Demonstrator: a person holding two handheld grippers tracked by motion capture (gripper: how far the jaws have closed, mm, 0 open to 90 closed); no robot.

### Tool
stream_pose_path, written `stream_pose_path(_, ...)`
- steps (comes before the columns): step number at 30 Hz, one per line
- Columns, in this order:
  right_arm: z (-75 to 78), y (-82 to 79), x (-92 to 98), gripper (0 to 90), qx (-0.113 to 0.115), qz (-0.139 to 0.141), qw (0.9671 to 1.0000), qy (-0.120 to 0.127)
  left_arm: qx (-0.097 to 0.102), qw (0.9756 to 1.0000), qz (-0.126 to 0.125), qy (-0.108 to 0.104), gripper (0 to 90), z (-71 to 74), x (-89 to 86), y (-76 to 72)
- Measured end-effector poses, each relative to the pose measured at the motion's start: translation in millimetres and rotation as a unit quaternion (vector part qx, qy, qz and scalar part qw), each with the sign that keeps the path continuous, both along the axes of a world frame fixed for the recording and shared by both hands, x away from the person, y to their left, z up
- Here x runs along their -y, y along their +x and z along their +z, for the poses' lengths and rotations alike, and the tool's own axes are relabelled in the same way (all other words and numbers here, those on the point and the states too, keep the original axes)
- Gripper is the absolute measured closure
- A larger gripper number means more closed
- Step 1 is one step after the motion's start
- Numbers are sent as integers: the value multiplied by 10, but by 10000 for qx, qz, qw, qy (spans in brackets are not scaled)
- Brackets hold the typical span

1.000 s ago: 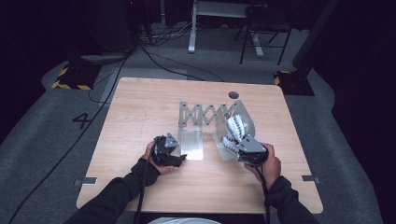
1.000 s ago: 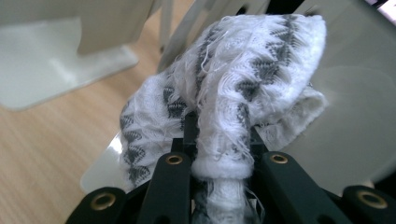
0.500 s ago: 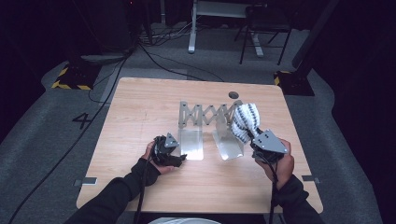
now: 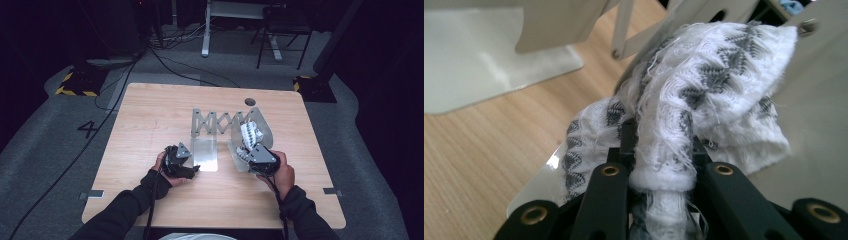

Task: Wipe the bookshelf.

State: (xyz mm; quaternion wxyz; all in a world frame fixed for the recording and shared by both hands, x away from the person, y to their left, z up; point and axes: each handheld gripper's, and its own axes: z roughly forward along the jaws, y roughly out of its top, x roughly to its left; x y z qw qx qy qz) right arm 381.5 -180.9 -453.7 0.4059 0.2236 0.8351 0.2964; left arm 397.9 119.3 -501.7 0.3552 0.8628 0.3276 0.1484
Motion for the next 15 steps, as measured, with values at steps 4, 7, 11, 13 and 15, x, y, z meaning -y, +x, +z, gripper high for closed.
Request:
stream_pose_path(4,-165,84,-59,788,-228,39,9997,-115,0,10000,4,5,278,1,-1,0)
stream_pose_path(7,-251,144,-71,787,-377,44,9992,-140,-1,10000,-2,0,278,0,0,0)
stream_pose_path(11,-362,201,-61,787,-630,-28,9977,-230,-2,10000,-2,-1,278,0,0,0)
stream_pose_path(13,-396,223,-42,787,-665,-33,9975,-227,-4,10000,-2,-1,278,0,-1,0)
stream_pose_path(15,-388,221,-34,787,-624,-21,9979,-177,-4,10000,-3,-2,278,0,-1,0)
